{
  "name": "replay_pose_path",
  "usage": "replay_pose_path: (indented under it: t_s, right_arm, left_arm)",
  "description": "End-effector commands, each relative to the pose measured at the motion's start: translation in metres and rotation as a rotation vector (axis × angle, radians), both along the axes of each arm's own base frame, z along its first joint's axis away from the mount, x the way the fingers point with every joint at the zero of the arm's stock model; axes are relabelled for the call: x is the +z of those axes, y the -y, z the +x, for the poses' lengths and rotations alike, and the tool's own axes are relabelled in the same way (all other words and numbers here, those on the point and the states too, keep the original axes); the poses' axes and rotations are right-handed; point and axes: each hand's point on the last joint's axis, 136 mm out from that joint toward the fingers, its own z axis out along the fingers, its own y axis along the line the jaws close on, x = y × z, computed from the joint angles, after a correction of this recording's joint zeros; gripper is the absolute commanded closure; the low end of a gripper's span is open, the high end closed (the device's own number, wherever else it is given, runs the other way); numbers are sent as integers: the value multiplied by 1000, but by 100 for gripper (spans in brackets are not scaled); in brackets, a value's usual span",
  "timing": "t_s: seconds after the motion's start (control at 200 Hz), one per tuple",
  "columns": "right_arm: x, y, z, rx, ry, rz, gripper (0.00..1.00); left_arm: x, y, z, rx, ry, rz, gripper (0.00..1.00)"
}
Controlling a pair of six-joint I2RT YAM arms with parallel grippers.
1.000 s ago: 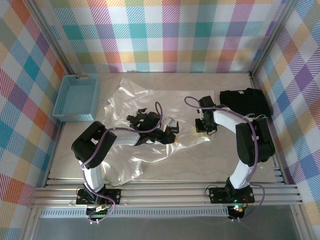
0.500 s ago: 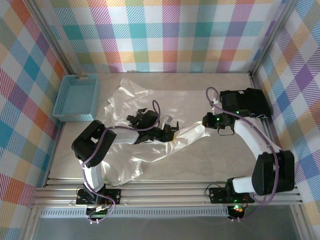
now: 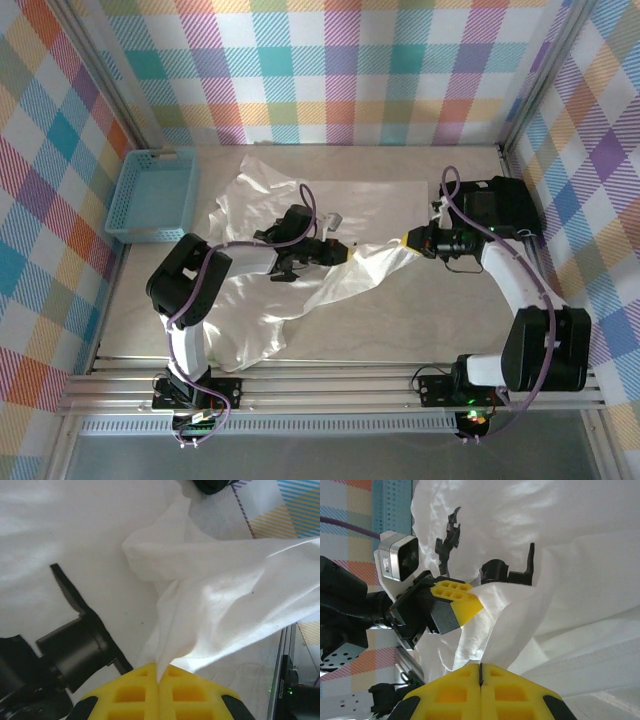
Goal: Fold the inside-out t-shirt
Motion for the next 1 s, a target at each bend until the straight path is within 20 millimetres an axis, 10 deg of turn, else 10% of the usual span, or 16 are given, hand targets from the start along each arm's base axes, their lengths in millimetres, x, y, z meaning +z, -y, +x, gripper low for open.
replay_pose_path:
  t_s: [0.0, 0.385, 0.995]
  right_arm:
    - [3, -4, 11, 10, 8, 49, 100]
    - [-65, 58, -31, -199, -181, -376, 100]
    - [-119, 71, -57, -276, -342, -433, 89]
  left_arm:
    - [0, 0, 1, -23, -28, 1, 100]
    - [-20, 1, -36, -118, -52, 44, 100]
    - [-41, 32, -91, -363, -23, 166, 95]
